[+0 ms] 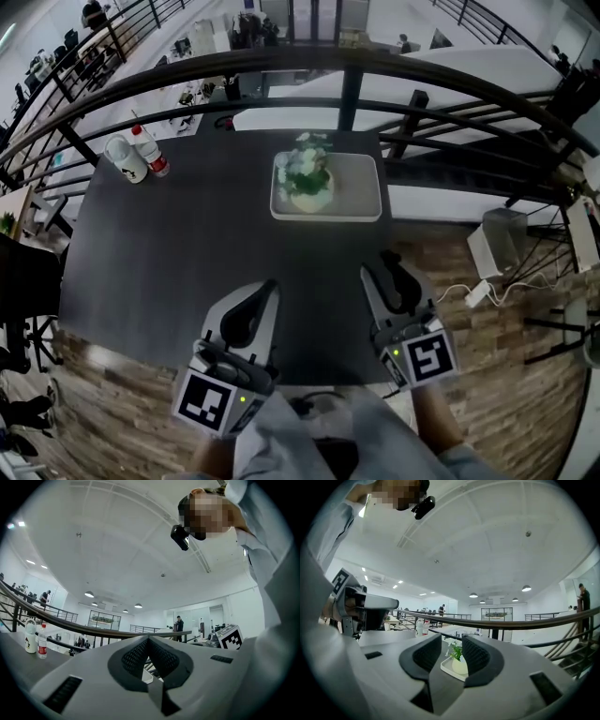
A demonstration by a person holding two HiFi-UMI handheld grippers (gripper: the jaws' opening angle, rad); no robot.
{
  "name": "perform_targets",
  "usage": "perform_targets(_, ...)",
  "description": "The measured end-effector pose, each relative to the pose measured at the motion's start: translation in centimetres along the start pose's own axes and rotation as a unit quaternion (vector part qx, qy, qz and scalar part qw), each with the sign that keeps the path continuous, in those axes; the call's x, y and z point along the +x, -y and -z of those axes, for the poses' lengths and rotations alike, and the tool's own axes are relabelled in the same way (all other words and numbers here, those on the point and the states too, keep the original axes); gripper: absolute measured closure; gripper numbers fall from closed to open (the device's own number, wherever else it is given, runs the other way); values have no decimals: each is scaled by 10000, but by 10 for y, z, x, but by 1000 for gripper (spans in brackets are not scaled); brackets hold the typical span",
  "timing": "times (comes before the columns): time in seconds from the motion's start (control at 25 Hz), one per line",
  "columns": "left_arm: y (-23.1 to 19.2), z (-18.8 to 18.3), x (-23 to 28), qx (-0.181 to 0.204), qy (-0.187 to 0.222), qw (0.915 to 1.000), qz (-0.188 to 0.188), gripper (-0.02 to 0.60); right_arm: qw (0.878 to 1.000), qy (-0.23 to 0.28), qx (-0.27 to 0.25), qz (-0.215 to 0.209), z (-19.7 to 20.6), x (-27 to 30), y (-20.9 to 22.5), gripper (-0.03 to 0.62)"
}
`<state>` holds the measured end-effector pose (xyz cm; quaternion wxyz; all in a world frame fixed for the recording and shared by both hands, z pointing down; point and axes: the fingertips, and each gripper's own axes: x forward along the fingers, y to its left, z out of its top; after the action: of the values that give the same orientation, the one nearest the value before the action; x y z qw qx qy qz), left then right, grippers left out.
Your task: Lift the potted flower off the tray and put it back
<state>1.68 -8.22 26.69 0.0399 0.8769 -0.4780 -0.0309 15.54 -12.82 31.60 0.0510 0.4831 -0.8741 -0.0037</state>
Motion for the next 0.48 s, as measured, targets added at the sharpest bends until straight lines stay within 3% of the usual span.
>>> perform_targets(0.48,-47,6,27,-98,25,9999,58,583,9993,-371,3,-32,27,72,6,390)
